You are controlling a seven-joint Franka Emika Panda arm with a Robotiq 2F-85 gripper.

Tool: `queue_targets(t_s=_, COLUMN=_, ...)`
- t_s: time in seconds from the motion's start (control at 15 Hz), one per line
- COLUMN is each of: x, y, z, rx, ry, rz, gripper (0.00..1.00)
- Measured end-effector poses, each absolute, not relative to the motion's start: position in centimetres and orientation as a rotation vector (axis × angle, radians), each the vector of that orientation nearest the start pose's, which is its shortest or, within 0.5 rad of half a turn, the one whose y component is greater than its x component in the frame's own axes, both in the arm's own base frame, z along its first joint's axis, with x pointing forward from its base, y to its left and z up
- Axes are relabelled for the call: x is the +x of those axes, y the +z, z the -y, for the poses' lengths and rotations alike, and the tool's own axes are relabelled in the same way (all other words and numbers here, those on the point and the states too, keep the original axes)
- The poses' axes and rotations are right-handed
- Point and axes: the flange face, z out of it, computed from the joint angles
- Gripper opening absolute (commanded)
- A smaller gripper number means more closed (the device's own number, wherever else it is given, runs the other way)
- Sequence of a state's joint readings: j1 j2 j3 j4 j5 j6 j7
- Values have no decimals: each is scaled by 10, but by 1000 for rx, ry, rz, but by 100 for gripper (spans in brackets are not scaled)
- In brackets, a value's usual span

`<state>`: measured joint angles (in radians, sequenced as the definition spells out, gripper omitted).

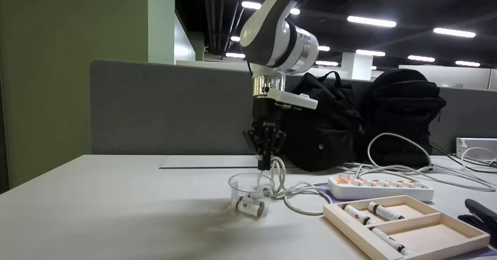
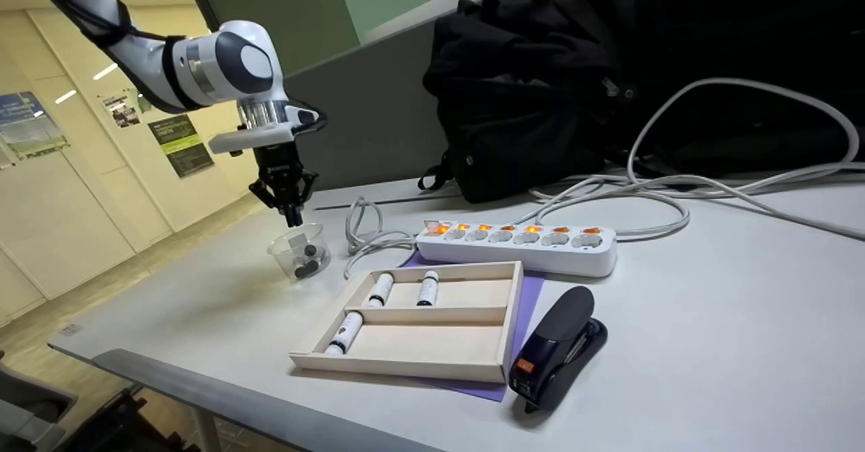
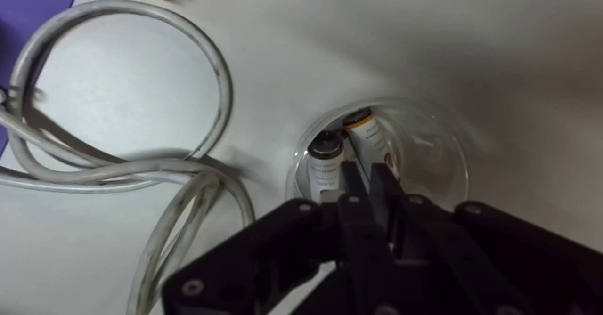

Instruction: Take the bottle from the cup and put it in the top compartment of the box

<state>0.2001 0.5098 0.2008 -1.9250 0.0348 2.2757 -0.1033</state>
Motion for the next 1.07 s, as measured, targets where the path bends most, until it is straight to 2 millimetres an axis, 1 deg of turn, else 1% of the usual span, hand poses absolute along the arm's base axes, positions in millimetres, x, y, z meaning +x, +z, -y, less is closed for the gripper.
queue_targets(t_s=0.27, x=566, y=193, z=-238, rx=-2948, ry=319, rz=743, gripper=0)
queue_targets(t_s=0.33, x=568, y=189, z=-237, rx=-2951, ry=328, rz=752, gripper=8)
queue_targets(t_s=0.4, x=570, y=185, z=-237, rx=-2954, ry=335, rz=761, gripper=26)
queue_targets(t_s=0.47, x=571, y=181, z=-236, rx=-2956, ry=341, rz=770, gripper=31)
queue_targets(t_s=0.6, x=573, y=172, z=-237, rx=-2958, ry=356, rz=784, gripper=47)
queue_targets(t_s=0.73, x=573, y=164, z=-240, rx=-2956, ry=370, rz=799, gripper=60)
queue_targets(t_s=1.0, x=571, y=154, z=-248, rx=-2949, ry=396, rz=818, gripper=87)
queue_targets(t_s=1.07, x=571, y=153, z=-250, rx=-2947, ry=400, rz=823, gripper=89)
